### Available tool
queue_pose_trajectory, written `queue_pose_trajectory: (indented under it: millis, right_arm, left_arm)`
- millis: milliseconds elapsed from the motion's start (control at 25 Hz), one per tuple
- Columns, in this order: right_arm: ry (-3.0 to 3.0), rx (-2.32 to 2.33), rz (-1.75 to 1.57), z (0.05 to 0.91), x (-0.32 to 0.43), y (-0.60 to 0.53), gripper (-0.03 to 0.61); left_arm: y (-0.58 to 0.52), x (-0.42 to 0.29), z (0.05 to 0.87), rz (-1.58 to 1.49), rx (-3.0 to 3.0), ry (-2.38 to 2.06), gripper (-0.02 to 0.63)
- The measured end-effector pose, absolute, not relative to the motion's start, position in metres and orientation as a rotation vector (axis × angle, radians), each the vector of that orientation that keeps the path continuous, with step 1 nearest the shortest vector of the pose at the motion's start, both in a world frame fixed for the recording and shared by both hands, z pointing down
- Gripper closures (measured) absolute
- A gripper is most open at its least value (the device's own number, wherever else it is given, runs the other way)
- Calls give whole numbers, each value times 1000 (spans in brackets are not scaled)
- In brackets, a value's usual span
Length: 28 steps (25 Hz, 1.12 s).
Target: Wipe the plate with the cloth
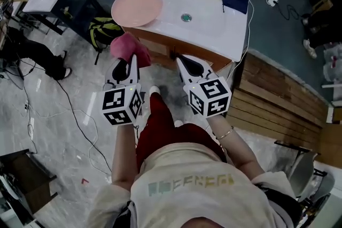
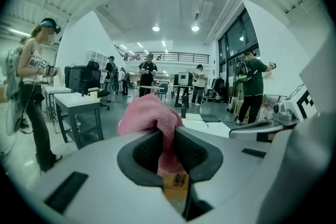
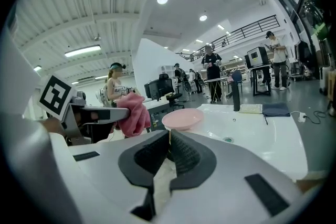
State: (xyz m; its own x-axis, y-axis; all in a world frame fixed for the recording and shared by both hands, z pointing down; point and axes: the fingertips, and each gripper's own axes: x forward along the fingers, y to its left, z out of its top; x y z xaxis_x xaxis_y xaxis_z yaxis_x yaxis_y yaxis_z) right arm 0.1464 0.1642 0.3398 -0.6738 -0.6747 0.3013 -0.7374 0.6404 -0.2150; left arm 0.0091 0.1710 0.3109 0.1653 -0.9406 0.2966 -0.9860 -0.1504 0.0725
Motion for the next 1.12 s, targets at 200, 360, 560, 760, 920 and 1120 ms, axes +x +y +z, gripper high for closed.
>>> queue_pose_trajectory:
  millis: [200, 360, 560, 760, 920, 1120]
  right_arm:
    - [-2624, 1179, 525, 354, 122, 119, 540]
    - [-2598, 1218, 536, 356, 102, 77, 540]
    - [-2544, 1299, 535, 356, 84, 21, 540]
    - [-2491, 1370, 541, 361, 68, -21, 540]
    - [-2454, 1406, 544, 366, 58, -47, 540]
    - [-2412, 1447, 561, 371, 51, -71, 540]
  left_arm:
    - [122, -18, 317, 273, 2202, -1844, 546]
    - [79, -41, 319, 278, 2214, -1814, 546]
    - [27, -65, 321, 287, 2239, -1773, 546]
    - [-14, -84, 325, 303, 2276, -1715, 546]
    - [-39, -94, 330, 311, 2294, -1675, 546]
    - [-64, -103, 336, 326, 2308, -1634, 546]
